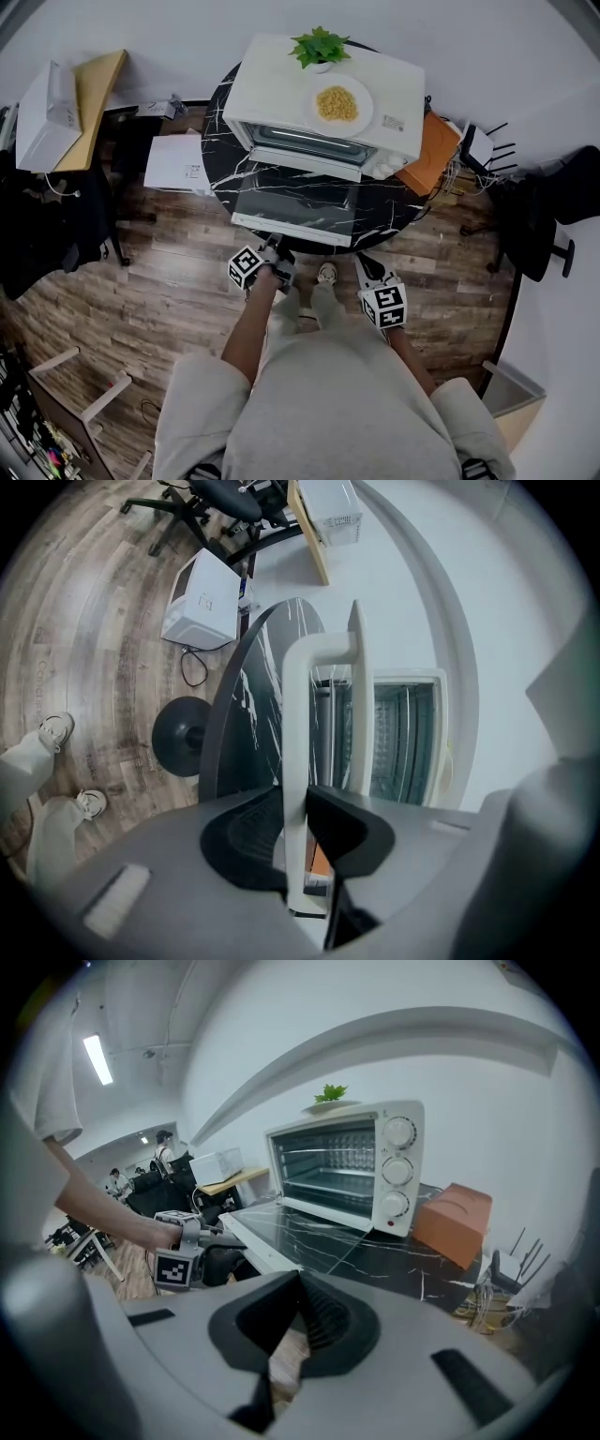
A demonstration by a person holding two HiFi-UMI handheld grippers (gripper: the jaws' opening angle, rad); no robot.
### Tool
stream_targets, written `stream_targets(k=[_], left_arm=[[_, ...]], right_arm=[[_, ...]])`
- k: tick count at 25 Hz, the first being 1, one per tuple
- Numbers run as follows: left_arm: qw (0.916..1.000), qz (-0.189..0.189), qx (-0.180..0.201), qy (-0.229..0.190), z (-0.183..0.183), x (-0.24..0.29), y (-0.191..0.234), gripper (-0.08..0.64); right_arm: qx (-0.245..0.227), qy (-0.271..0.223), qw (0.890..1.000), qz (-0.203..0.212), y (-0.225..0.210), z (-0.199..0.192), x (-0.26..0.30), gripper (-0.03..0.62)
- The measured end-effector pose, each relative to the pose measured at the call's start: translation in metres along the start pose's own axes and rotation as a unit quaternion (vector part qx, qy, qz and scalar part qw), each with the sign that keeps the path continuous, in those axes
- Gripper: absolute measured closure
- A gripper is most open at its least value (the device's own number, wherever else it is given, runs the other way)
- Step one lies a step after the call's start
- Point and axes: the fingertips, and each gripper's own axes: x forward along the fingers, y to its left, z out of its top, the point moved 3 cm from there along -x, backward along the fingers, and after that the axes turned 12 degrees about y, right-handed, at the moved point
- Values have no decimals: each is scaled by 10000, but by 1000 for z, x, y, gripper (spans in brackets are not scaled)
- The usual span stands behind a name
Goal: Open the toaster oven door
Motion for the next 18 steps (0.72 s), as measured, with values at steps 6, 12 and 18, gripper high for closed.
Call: stream_targets(k=[6,12,18], left_arm=[[9999,-15,123,-3,0,-3,-2,465],[9999,-92,67,30,-1,-16,3,462],[9991,42,384,174,-3,-31,3,462]], right_arm=[[29,12,10000,2,1,-1,0,578],[-20,0,10000,47,5,0,4,579],[-99,-19,9998,147,14,5,11,578]])
